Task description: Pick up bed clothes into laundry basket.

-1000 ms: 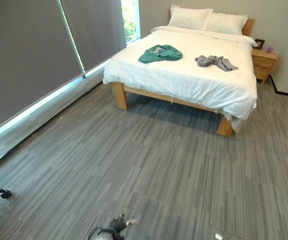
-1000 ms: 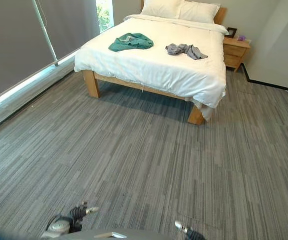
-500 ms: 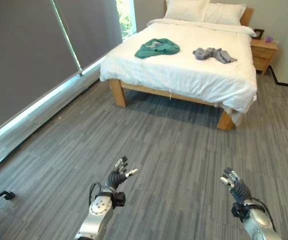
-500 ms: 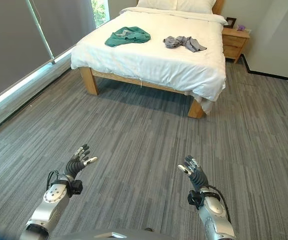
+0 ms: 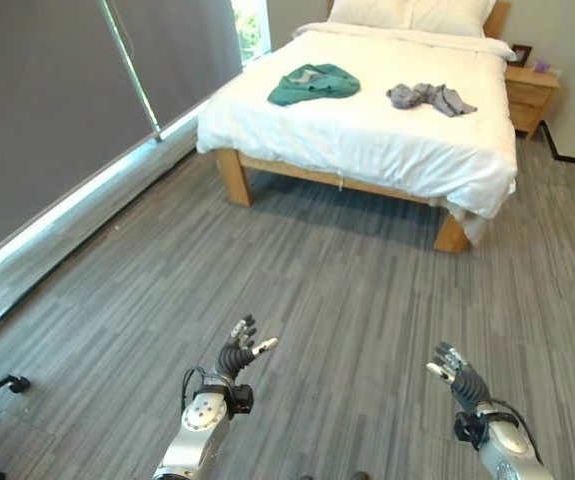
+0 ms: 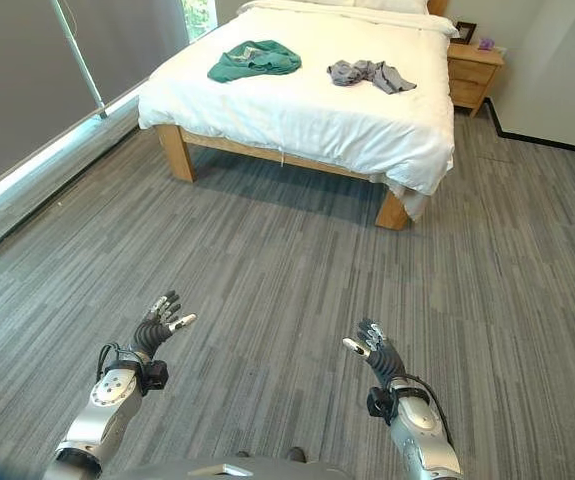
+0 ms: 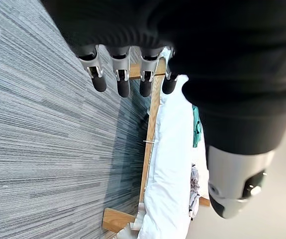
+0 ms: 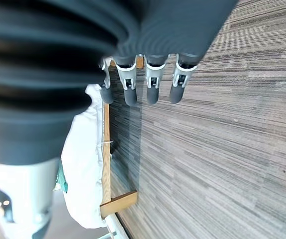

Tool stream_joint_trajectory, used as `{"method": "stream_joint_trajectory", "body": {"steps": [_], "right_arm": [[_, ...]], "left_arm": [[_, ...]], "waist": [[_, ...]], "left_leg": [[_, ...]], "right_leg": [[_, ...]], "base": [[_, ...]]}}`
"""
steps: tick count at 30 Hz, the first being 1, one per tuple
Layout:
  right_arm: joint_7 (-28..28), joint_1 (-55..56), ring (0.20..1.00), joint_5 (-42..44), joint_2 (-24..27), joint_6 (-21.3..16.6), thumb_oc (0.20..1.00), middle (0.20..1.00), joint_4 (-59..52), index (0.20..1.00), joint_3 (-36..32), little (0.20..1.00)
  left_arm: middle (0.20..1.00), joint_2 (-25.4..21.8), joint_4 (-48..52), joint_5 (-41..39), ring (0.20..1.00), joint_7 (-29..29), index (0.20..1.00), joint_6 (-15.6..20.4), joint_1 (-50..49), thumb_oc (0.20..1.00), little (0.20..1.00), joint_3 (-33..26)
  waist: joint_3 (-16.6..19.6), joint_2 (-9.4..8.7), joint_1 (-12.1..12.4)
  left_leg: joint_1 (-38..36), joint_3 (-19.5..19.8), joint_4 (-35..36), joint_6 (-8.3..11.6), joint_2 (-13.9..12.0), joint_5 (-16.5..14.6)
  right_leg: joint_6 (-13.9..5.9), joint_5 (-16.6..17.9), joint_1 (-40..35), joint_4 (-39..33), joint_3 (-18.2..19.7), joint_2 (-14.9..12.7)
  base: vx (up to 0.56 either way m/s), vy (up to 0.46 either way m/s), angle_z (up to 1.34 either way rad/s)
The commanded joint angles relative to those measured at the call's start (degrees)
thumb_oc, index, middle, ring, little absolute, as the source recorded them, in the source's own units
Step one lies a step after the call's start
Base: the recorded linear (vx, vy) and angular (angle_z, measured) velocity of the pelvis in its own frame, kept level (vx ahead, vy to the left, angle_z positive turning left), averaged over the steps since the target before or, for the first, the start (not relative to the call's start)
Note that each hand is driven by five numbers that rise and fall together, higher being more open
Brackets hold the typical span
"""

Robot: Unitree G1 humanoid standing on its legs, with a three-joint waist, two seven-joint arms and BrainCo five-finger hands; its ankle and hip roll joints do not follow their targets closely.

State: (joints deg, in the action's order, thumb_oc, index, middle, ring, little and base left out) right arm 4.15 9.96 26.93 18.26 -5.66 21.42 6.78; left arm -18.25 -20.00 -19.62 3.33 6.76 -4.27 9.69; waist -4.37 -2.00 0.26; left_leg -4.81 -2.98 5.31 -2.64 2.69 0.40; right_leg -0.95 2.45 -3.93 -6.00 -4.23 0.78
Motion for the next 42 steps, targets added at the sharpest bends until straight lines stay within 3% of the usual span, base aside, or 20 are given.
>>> {"method": "stream_joint_trajectory", "body": {"steps": [1,8,10,11,14,15,16,18,22,25,26,28,29,31,33,36,37,38,39,42], "right_arm": [[-0.4,-3.5,1.000,-0.2,1.9,-2.7,1.000,1.000,-1.4,1.000,-0.9,1.000],[-0.5,-4.6,1.000,0.3,1.9,-2.7,1.000,1.000,-2.3,1.000,-0.5,1.000],[-0.6,-4.3,1.000,0.3,1.7,-2.6,1.000,1.000,-2.1,1.000,-0.2,1.000],[-0.5,-4.2,1.000,0.1,1.4,-2.4,1.000,1.000,-2.4,1.000,0.1,1.000],[-0.5,-3.8,1.000,0.5,1.0,-2.6,1.000,1.000,-2.6,1.000,-0.1,1.000],[-0.5,-3.9,1.000,1.0,0.6,-2.5,1.000,1.000,-2.2,1.000,-0.5,1.000],[0.0,-2.7,1.000,2.9,0.3,-2.8,1.000,1.000,-2.2,1.000,-1.7,1.000],[0.1,-1.7,1.000,3.1,0.3,-2.8,1.000,1.000,-1.5,1.000,-2.2,1.000],[0.8,-0.2,1.000,3.9,0.0,-2.2,1.000,1.000,-1.7,1.000,-3.1,1.000],[1.9,0.4,1.000,5.2,1.2,-2.0,1.000,1.000,-3.0,1.000,-2.6,1.000],[1.9,0.4,1.000,5.2,1.2,-2.0,1.000,1.000,-3.0,1.000,-2.6,1.000],[0.2,-2.1,1.000,9.0,2.5,-1.9,1.000,1.000,-2.9,1.000,-2.5,1.000],[0.5,-2.5,1.000,11.5,2.3,-3.0,1.000,1.000,-3.0,1.000,-2.5,1.000],[-0.5,-3.3,1.000,11.7,3.1,-2.8,1.000,1.000,-2.0,1.000,-2.7,1.000],[-1.1,-3.5,1.000,10.4,4.2,-2.7,1.000,1.000,-1.0,1.000,-2.8,1.000],[-0.4,-2.1,1.000,9.3,5.1,-2.6,1.000,1.000,-1.9,1.000,-3.9,1.000],[-0.4,-2.0,1.000,9.3,5.1,-2.5,1.000,1.000,-1.9,1.000,-3.9,1.000],[-0.1,-1.6,1.000,6.2,5.5,-2.2,1.000,1.000,-1.6,1.000,-3.7,1.000],[0.1,-1.7,1.000,5.1,5.6,-2.1,1.000,1.000,-1.3,1.000,-3.7,1.000],[0.6,-2.1,1.000,4.0,5.4,-2.0,1.000,1.000,-0.8,1.000,-3.8,1.000]], "left_arm": [[1.000,-1.6,-0.7,-1.2,1.000,0.3,1.000,1.8,3.8,1.000,1.000,-0.8],[1.000,-2.9,0.0,-0.8,1.000,2.0,1.000,1.9,5.0,1.000,1.000,-2.3],[1.000,-2.8,0.1,-0.6,1.000,2.3,1.000,1.6,5.2,1.000,1.000,-2.3],[1.000,-2.8,0.2,-0.6,1.000,2.6,1.000,1.4,5.0,1.000,1.000,-2.5],[1.000,-2.9,0.6,0.1,1.000,2.6,1.000,1.2,4.9,1.000,1.000,-2.6],[1.000,-2.9,0.2,0.5,1.000,2.7,1.000,1.2,5.3,1.000,1.000,-2.6],[1.000,-2.5,0.0,-0.4,1.000,2.3,1.000,1.4,5.1,1.000,1.000,-2.9],[1.000,-2.4,-1.1,0.0,1.000,1.8,1.000,1.2,5.5,1.000,1.000,-2.6],[1.000,-1.5,-1.6,1.7,1.000,1.1,1.000,0.9,5.0,1.000,1.000,-2.3],[1.000,-1.1,-0.4,1.5,1.000,0.2,1.000,0.7,3.6,1.000,1.000,-1.3],[1.000,-1.2,-0.4,1.5,1.000,0.2,1.000,0.7,3.6,1.000,1.000,-1.3],[1.000,-0.7,-0.1,-0.1,1.000,-0.3,1.000,0.0,3.9,1.000,1.000,-0.8],[1.000,-0.5,-0.1,-0.9,1.000,0.1,1.000,0.1,3.8,1.000,1.000,-0.8],[1.000,-0.5,0.4,-0.6,1.000,-0.3,1.000,-0.2,4.4,1.000,1.000,-0.3],[1.000,-0.5,0.3,-0.8,1.000,-0.2,1.000,-0.3,4.8,1.000,1.000,-0.2],[1.000,-0.2,-1.5,-1.7,1.000,-0.9,1.000,0.2,4.0,1.000,1.000,0.7],[1.000,-0.2,-1.5,-1.7,1.000,-0.9,1.000,0.2,4.0,1.000,1.000,0.8],[1.000,-0.4,-1.8,-0.3,1.000,-1.4,1.000,0.1,3.5,1.000,1.000,1.2],[1.000,-0.4,-1.6,0.1,1.000,-1.6,1.000,0.1,3.1,1.000,1.000,1.1],[1.000,-0.5,-1.3,0.8,1.000,-1.8,1.000,-0.1,2.4,1.000,1.000,0.7]], "waist": [[1.2,-0.83,0.7],[-2.2,0.04,0.6],[-2.9,0.54,0.1],[-3.9,1.15,-0.3],[-4.9,1.70,-1.1],[-5.2,1.62,-2.3],[-4.7,1.30,-4.4],[-4.3,0.82,-6.3],[-3.1,2.10,-8.3],[-2.1,3.45,-8.2],[-2.0,3.21,-8.4],[-3.3,0.88,-6.7],[-4.4,-0.26,-5.5],[-6.3,-1.09,-2.8],[-6.3,-1.31,-1.8],[-5.3,0.17,1.3],[-5.2,0.02,1.4],[-4.2,0.87,3.0],[-3.2,1.60,4.1],[-1.9,1.35,5.3]], "left_leg": [[2.2,3.1,-0.3,3.63,-1.5,-0.6],[3.2,4.1,-1.5,1.19,0.2,-1.2],[2.3,4.4,-1.0,0.26,0.8,-1.3],[0.7,4.4,-0.3,-0.41,0.9,-1.9],[-0.8,4.6,-0.3,-0.66,0.3,-2.9],[-2.9,5.3,-0.3,0.11,-0.5,-3.6],[-6.4,6.6,-0.3,1.51,-1.1,-5.7],[-9.5,8.2,-0.3,3.01,-2.2,-7.2],[-15.4,9.9,-0.3,5.70,-6.2,-7.1],[-12.3,8.5,-14.1,9.74,-8.5,2.5],[-12.0,8.9,-14.1,9.72,-8.2,2.8],[1.0,5.3,-44.2,11.59,-7.0,13.6],[4.9,3.9,-51.9,10.64,-6.9,14.0],[12.9,0.6,-54.6,9.11,-8.7,11.7],[17.3,-0.6,-52.5,8.78,-9.5,10.8],[22.5,-3.3,-30.3,8.99,-11.5,11.2],[22.3,-3.5,-29.8,8.94,-11.3,11.6],[21.6,-1.6,-15.7,8.57,-8.9,11.7],[22.4,0.6,-10.2,8.61,-7.9,12.8],[21.7,2.3,-3.0,9.70,-6.0,15.8]], "right_leg": [[-7.43,0.6,2.2,2.3,-0.1,-6.4],[-8.52,-0.4,9.6,16.2,1.2,-8.8],[-8.76,2.8,13.3,24.9,1.3,-9.5],[-8.84,7.4,17.4,32.9,0.3,-11.0],[-8.79,7.1,20.8,38.1,0.7,-10.5],[-8.52,4.7,24.0,34.2,0.8,-8.3],[-8.24,4.1,25.4,21.9,-0.4,-6.4],[-9.10,6.9,26.9,12.8,-0.7,-5.7],[-10.26,12.2,28.2,6.2,-9.5,-5.8],[-6.68,9.5,23.6,9.1,-10.6,-4.5],[-6.69,9.5,23.7,9.1,-10.7,-4.9],[-1.55,4.2,16.1,9.9,-8.6,-4.0],[0.16,2.1,13.9,9.9,-7.4,-3.7],[0.68,0.3,8.4,8.5,-5.2,-3.3],[0.56,-0.5,6.8,7.5,-4.6,-3.6],[-1.24,-3.6,-0.2,4.9,-3.1,-3.4],[-1.27,-3.5,-0.2,4.9,-3.1,-3.5],[-2.25,-5.5,-3.8,3.7,-1.8,-3.0],[-2.61,-6.1,-5.3,3.1,-0.7,-2.3],[-3.32,-7.5,-9.6,2.3,1.1,-2.7]], "base": [[0.02,0.086,-0.04],[0.04,0.146,-0.07],[0.07,0.165,0.05],[0.13,0.215,0.02],[0.17,0.059,0.02],[0.62,-0.130,0.25],[0.71,-0.191,0.17],[0.61,-0.198,0.20],[0.55,-0.194,0.47],[0.40,-0.191,0.14],[0.35,-0.211,0.38],[0.63,-0.447,0.25],[0.70,-0.544,-0.14],[0.48,-0.301,-0.56],[0.42,-0.083,-0.81],[0.60,0.027,-0.51],[0.68,0.109,-0.40],[0.67,0.108,-0.49],[0.94,0.123,-0.29],[0.50,0.052,-0.47]]}}
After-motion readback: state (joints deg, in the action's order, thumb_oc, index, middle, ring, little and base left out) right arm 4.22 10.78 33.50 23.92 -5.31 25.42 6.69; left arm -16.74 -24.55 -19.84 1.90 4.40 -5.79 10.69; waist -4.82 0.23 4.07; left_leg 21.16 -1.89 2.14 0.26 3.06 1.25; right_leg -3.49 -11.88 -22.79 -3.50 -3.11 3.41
